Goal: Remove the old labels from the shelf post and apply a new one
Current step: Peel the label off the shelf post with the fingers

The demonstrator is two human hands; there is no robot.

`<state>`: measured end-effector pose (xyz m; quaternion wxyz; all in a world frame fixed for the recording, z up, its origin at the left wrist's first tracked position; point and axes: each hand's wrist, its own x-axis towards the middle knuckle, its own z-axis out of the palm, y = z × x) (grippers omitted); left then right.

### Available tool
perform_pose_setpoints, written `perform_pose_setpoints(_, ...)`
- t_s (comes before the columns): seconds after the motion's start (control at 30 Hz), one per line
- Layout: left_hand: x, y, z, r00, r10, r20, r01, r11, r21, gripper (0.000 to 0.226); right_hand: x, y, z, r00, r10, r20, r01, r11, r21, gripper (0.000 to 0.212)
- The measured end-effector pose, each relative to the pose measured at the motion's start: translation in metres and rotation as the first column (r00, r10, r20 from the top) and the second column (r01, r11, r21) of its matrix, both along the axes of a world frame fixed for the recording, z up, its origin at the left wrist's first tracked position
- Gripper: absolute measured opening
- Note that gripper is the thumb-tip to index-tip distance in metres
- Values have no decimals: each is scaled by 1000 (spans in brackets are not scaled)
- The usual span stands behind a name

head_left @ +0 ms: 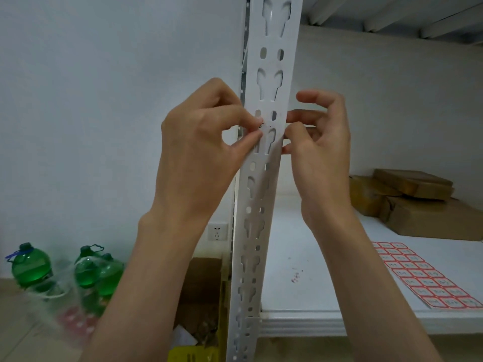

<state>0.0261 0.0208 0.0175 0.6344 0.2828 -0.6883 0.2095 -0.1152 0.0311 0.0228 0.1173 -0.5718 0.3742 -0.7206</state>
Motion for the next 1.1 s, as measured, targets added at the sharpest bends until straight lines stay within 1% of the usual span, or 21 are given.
perform_pose_setpoints(0.17,-6,-8,-8,998,19,-53,-23,997,-75,18,-1,0,-1,1000,6,-14,-6,1000,1,30)
perform_pose_setpoints(0.3,-13,-11,-12,993,-23,-119,11,995,-98,14,-2,0,-1,1000,-2,-21,2,1000,3,30)
perform_pose_setpoints(0.4,-14,-11,-12,986,-80,-148,70,995,-74,11,-3,0,-2,1000,-13,-28,14,1000,10,29)
perform_pose_setpoints(0.5,-11,-9,-10,984,-110,-140,106,994,-33,11,-5,0,-2,999,-23,-36,23,1000,17,28)
perform_pose_setpoints(0.73,-2,-4,-7,995,-96,-39,96,995,20,18,-6,0,-1,999,-7,-33,8,1000,31,25)
perform_pose_setpoints(0.93,-9,-3,-11,994,-63,-91,61,998,-21,15,-6,1,-2,999,-6,-33,7,1000,30,23)
perform_pose_setpoints(1.1,-10,-3,-10,986,-107,-131,113,993,41,12,-7,1,-1,999,-7,-44,9,999,32,23)
